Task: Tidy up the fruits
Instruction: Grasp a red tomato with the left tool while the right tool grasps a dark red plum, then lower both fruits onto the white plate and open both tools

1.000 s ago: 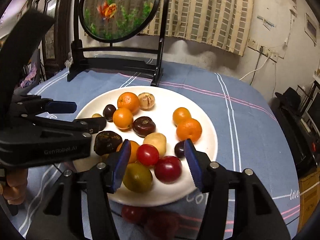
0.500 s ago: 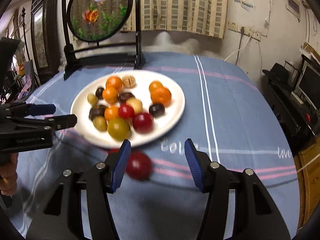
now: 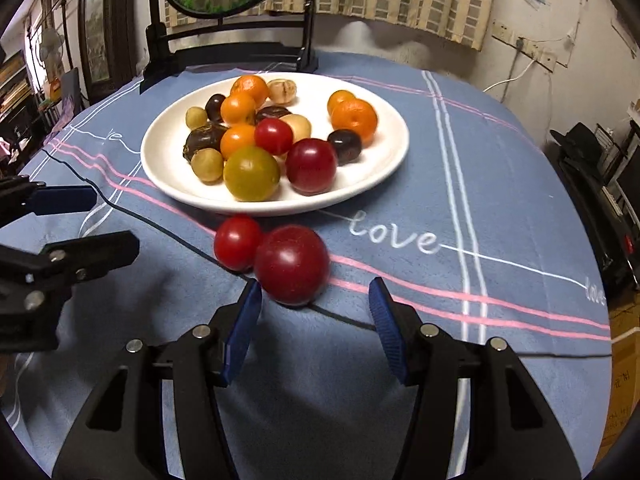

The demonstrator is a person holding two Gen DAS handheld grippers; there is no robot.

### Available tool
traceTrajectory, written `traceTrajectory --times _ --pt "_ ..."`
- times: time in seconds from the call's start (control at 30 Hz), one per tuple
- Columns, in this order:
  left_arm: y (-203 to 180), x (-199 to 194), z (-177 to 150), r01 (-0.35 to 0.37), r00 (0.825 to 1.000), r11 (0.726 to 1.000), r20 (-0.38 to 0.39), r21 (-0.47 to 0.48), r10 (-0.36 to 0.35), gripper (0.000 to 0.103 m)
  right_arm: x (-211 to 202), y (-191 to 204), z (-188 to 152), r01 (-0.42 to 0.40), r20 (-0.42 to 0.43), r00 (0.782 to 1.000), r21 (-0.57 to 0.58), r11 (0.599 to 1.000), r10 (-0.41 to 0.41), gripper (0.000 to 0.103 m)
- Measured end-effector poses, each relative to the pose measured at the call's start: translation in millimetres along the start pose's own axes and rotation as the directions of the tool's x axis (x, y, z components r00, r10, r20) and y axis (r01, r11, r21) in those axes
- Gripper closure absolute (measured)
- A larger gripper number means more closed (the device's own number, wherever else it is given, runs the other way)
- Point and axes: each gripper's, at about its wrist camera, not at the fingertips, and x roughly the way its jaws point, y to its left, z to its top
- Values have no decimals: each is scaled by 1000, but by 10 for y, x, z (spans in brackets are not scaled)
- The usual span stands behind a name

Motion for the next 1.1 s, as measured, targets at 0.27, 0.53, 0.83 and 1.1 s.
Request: traceTrajectory --times 0.27,0.53,0.83,1.1 --pt "22 127 2 -11 1000 1000 -26 3 11 28 149 5 110 -17 3 1000 6 1000 17 63" --pt "-350 245 8 21 999 997 -47 74 -18 29 -286 -351 -129 -32 55 998 99 995 26 63" --pt "-617 565 204 15 996 999 -88 44 -11 48 -380 -535 -192 -65 89 995 141 988 52 63" --pt "-699 700 304 -10 996 1000 -92 17 12 73 -335 -553 -202 -77 84 994 147 986 65 63"
